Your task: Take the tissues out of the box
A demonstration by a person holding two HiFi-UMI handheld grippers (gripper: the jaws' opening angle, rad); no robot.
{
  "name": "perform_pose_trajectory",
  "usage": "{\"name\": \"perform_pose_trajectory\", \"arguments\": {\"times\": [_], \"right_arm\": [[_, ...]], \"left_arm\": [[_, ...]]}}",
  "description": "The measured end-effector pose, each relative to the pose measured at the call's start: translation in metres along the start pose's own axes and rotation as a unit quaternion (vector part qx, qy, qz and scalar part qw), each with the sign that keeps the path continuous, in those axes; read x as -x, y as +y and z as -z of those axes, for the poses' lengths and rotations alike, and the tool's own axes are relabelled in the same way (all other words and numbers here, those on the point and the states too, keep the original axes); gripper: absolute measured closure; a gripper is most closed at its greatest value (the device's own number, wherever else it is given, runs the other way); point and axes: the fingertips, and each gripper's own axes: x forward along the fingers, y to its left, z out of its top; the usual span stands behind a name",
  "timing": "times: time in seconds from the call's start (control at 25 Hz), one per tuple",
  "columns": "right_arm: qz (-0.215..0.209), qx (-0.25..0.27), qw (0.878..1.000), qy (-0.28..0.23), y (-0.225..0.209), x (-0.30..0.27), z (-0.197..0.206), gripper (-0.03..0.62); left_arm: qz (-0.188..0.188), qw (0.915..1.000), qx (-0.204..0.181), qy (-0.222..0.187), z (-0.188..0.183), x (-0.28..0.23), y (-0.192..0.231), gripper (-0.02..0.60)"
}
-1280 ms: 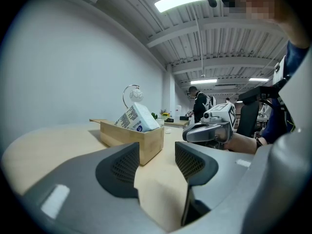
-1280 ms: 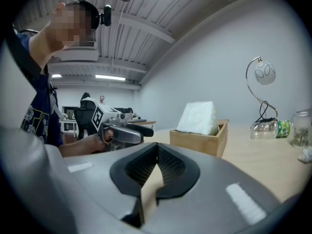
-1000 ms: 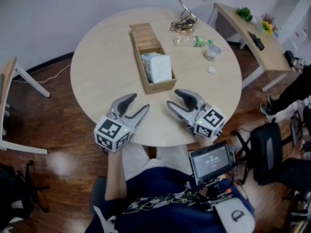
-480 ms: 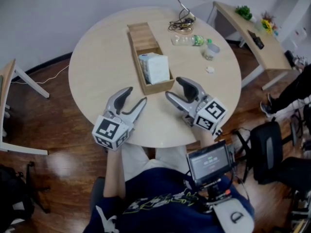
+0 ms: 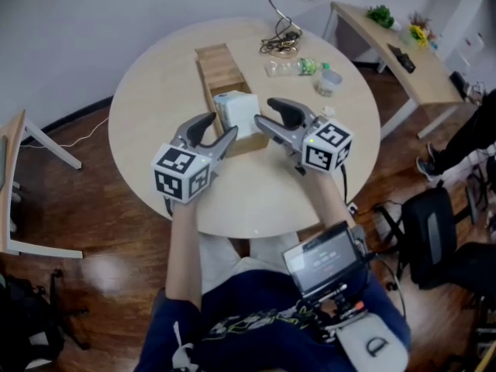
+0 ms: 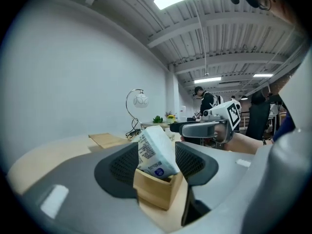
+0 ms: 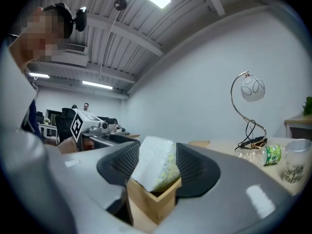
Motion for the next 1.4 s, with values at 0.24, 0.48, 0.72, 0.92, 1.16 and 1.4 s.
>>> {"name": "perform_pose_trajectory", "arguments": {"times": [0.24, 0.48, 0.72, 0.92, 1.16, 1.4], "right_arm": [[-0.012, -0.014, 1.000, 0.014, -0.009, -0.020, -0.002, 0.362], [-0.016, -0.037, 0.998, 0.045, -0.014, -0.032, 0.010, 0.365], [-0.012, -0.037, 0.998, 0.044, -0.012, -0.038, 0.009, 0.395], [-0.019, -0.044, 0.998, 0.048, -0.012, -0.040, 0.014, 0.411], [-0.033, -0.059, 0.998, 0.017, -0.009, -0.039, 0.010, 0.427], [-0.028, -0.068, 0.997, -0.016, -0.010, -0.034, 0.014, 0.443]], "left_arm": [[-0.006, 0.9989, 0.044, 0.013, -0.004, -0.015, 0.006, 0.368], [-0.011, 0.9976, 0.059, 0.034, 0.005, -0.023, 0.011, 0.370], [-0.015, 0.9961, 0.083, 0.027, 0.005, -0.026, 0.017, 0.370], [-0.017, 0.9958, 0.086, 0.026, 0.005, -0.026, 0.019, 0.373], [-0.011, 0.9944, 0.105, 0.001, 0.007, -0.023, 0.019, 0.380], [-0.016, 0.9951, 0.098, 0.000, 0.005, -0.024, 0.017, 0.397]]}}
